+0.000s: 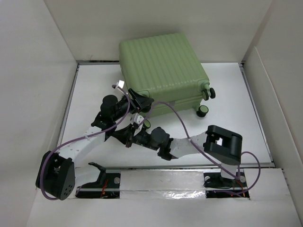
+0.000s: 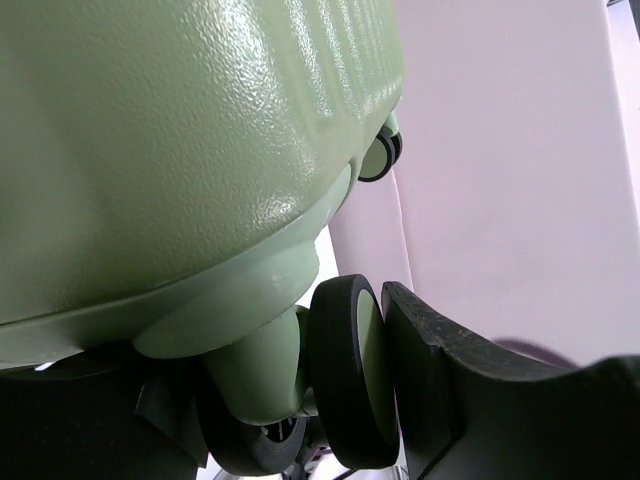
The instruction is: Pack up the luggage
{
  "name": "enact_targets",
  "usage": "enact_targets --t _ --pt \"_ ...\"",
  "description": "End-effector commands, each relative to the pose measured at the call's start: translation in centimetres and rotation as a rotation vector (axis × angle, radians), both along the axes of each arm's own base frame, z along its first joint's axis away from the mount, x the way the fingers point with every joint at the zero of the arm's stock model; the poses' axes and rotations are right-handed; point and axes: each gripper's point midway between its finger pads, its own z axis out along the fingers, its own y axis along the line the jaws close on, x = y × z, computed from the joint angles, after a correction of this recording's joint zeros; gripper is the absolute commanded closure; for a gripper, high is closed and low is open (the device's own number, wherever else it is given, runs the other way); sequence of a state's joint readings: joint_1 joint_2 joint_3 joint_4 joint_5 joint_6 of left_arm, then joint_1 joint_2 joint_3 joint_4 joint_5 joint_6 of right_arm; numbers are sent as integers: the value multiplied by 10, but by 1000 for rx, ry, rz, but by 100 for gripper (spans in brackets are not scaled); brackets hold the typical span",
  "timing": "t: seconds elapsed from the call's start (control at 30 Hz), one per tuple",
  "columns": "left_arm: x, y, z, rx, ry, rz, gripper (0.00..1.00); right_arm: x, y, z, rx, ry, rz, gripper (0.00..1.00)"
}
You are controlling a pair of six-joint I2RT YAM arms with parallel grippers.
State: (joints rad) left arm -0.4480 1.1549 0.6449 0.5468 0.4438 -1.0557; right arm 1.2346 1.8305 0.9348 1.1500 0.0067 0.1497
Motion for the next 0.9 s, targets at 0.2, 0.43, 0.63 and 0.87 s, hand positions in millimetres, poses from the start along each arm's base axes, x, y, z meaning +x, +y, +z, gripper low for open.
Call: enact_targets --t 0.2,0.43,0.63,0.87 --pt "-74 -8 156 -297 -491 -243 100 -7 20 31 351 82 42 100" --pt "-66 0 155 -197 -540 -152 100 12 -65 -43 83 117 -228 100" --pt "-67 -2 144 -201 -537 -168 100 61 -142 -95 -18 195 -414 56" --pt "-67 -22 117 -178 -508 -181 100 82 -154 -74 -83 90 -487 42"
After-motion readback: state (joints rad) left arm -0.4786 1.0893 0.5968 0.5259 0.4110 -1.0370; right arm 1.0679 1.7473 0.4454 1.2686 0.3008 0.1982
